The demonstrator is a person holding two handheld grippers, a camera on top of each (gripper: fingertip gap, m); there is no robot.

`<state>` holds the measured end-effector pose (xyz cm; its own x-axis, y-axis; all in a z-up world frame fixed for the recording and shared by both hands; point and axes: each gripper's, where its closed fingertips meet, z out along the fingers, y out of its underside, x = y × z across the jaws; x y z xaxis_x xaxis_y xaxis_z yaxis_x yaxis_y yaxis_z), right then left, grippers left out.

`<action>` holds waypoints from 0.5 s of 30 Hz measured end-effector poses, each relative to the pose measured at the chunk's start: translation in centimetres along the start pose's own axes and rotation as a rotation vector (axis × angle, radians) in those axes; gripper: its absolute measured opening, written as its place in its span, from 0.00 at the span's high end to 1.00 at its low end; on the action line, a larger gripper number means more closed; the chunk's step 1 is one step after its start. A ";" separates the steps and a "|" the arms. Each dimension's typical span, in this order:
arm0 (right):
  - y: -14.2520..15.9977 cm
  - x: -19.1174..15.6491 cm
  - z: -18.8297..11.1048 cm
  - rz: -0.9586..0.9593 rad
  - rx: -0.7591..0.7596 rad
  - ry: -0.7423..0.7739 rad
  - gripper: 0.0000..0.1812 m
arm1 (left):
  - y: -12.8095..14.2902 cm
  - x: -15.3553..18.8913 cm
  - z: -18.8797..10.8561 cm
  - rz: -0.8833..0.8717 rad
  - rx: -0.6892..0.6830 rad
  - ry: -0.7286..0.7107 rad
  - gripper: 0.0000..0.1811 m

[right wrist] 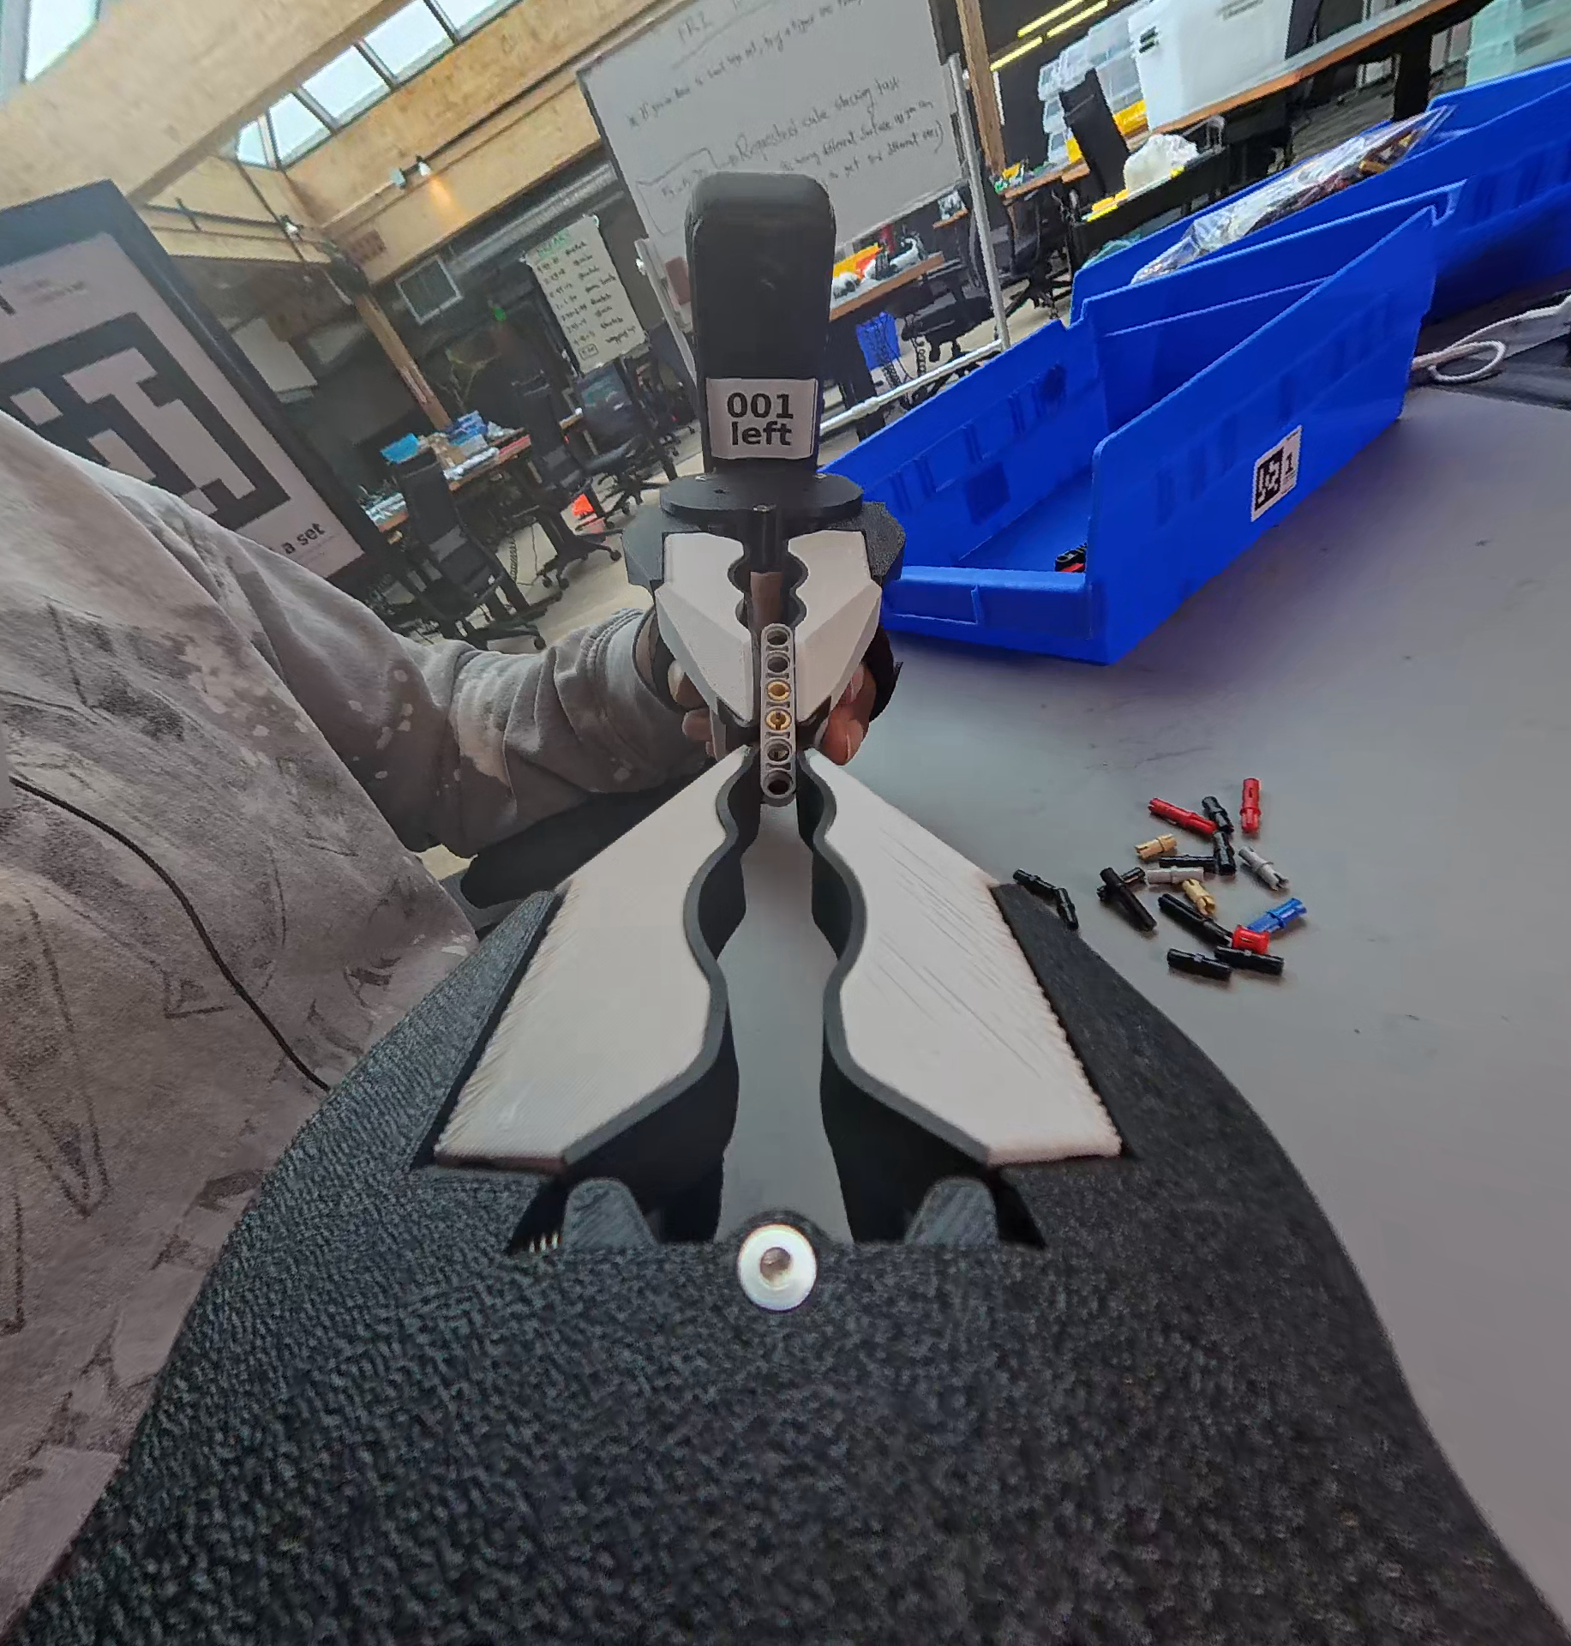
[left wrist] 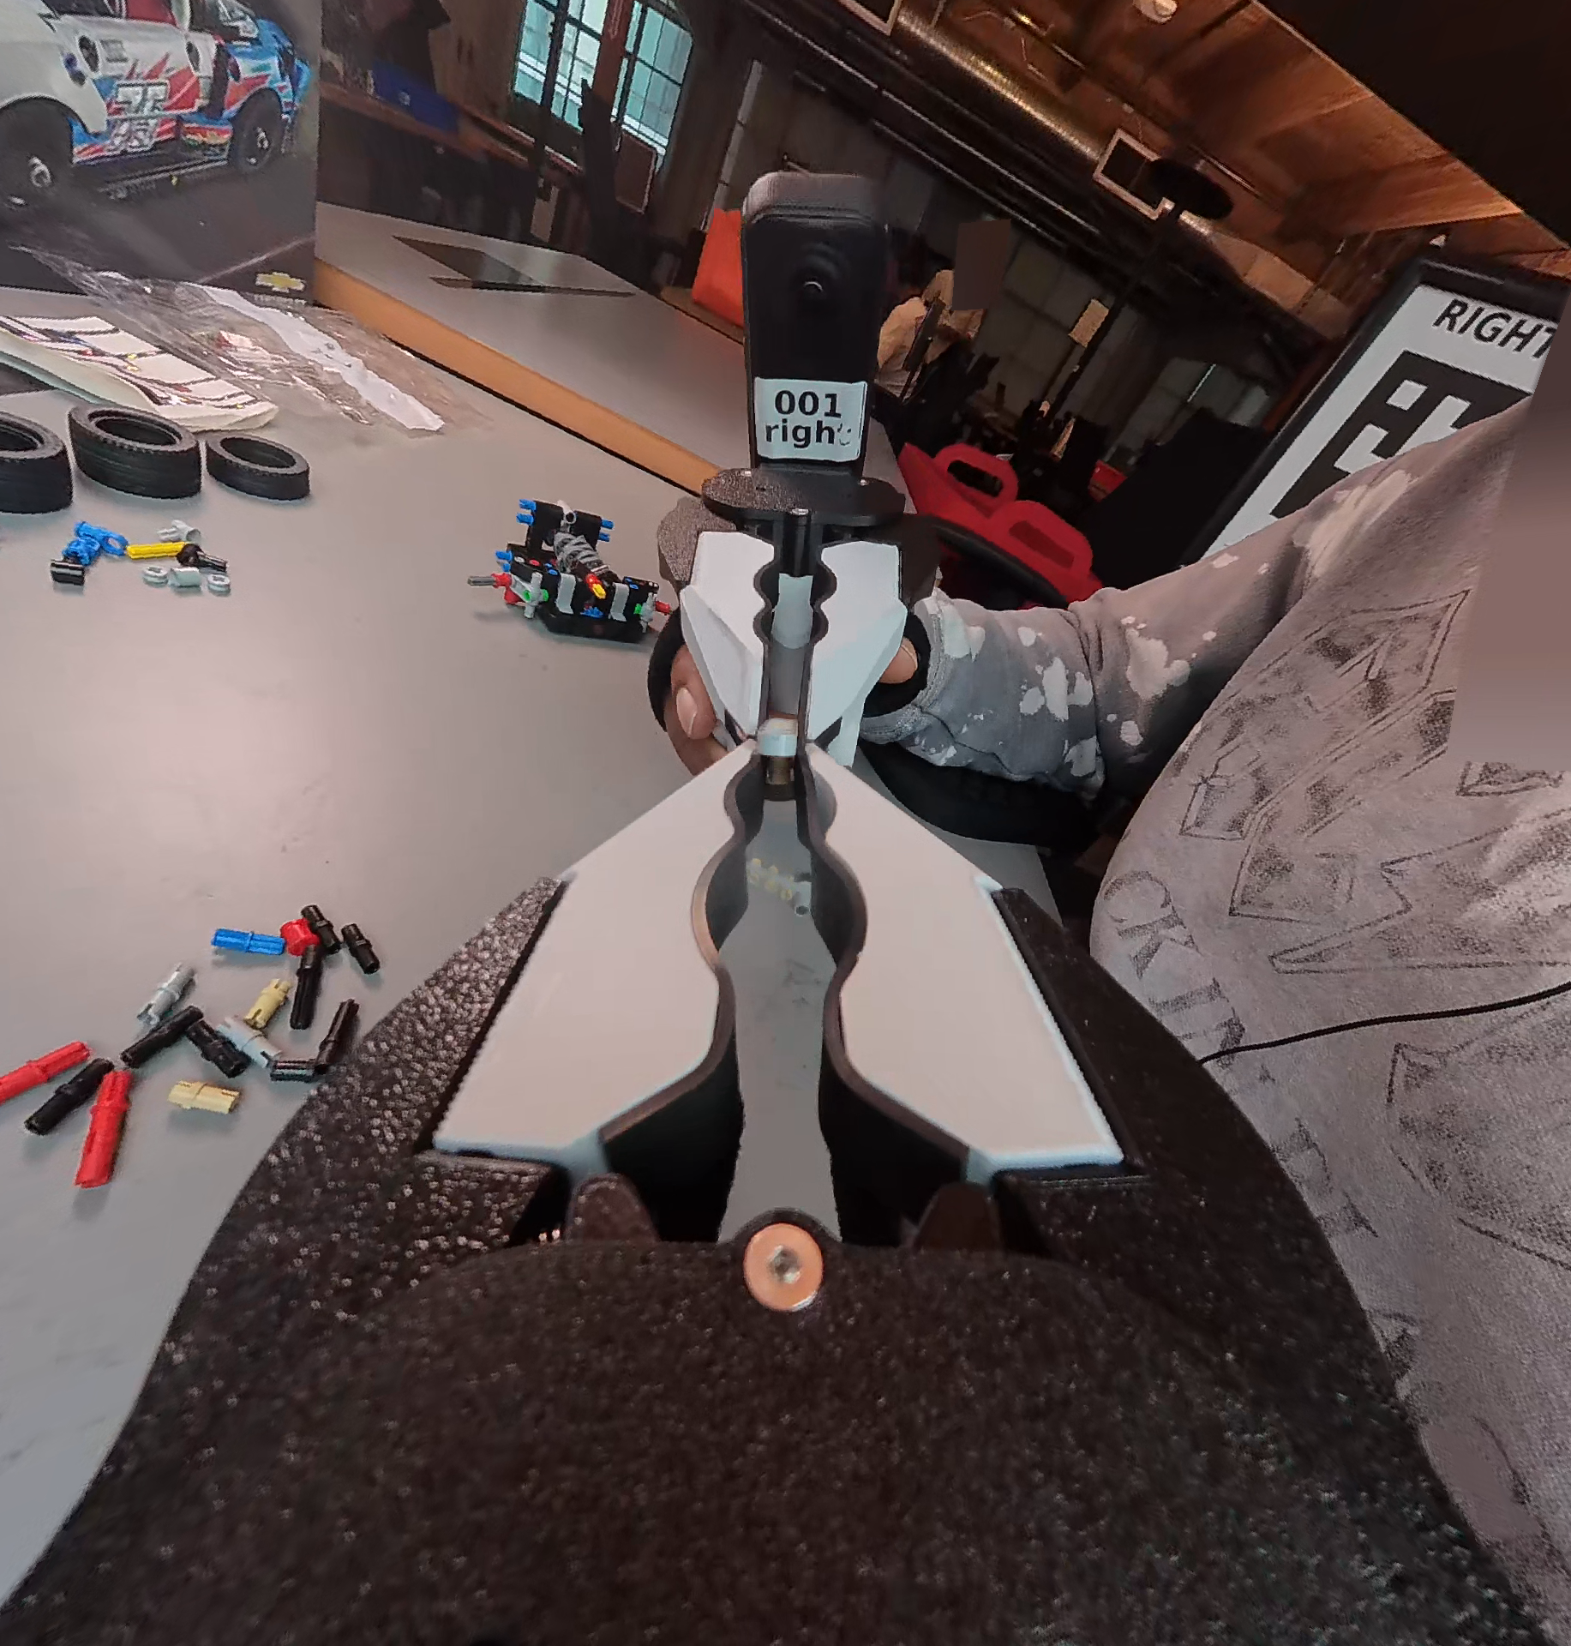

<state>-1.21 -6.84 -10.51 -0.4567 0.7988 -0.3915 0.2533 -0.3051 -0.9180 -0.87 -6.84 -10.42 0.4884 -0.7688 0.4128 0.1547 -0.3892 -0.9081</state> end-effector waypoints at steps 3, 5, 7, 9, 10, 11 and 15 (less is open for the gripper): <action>-0.8 -0.3 0.2 0.058 0.081 -0.023 0.96 | -0.5 0.3 -0.3 0.037 0.009 -0.004 0.97; -1.4 -0.4 0.3 0.083 0.143 -0.027 0.97 | -0.8 0.4 -0.6 0.040 0.013 -0.007 0.97; -1.8 -0.4 0.4 0.119 0.196 -0.028 0.97 | -1.1 0.4 -0.8 0.019 0.022 -0.007 0.98; -2.7 -0.2 0.1 0.117 0.276 -0.012 0.97 | -0.3 -0.1 -0.7 0.010 -0.028 -0.034 0.98; -4.9 -0.3 -0.9 0.172 0.391 -0.039 0.96 | 1.9 -0.8 -0.2 0.035 -0.143 -0.074 0.99; -6.1 -0.1 -1.5 0.141 0.414 -0.011 0.97 | 3.8 -0.9 0.7 0.043 -0.220 -0.078 0.98; -6.8 1.3 -3.3 -0.035 0.339 0.151 0.97 | 2.2 -2.3 0.8 0.063 -0.190 -0.176 0.98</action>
<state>-0.65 -2.04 -4.58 -0.3229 0.8714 -0.3693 -0.0687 -0.4107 -0.9092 -0.99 -5.53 -13.45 0.6365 -0.7011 0.3216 -0.0372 -0.4444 -0.8951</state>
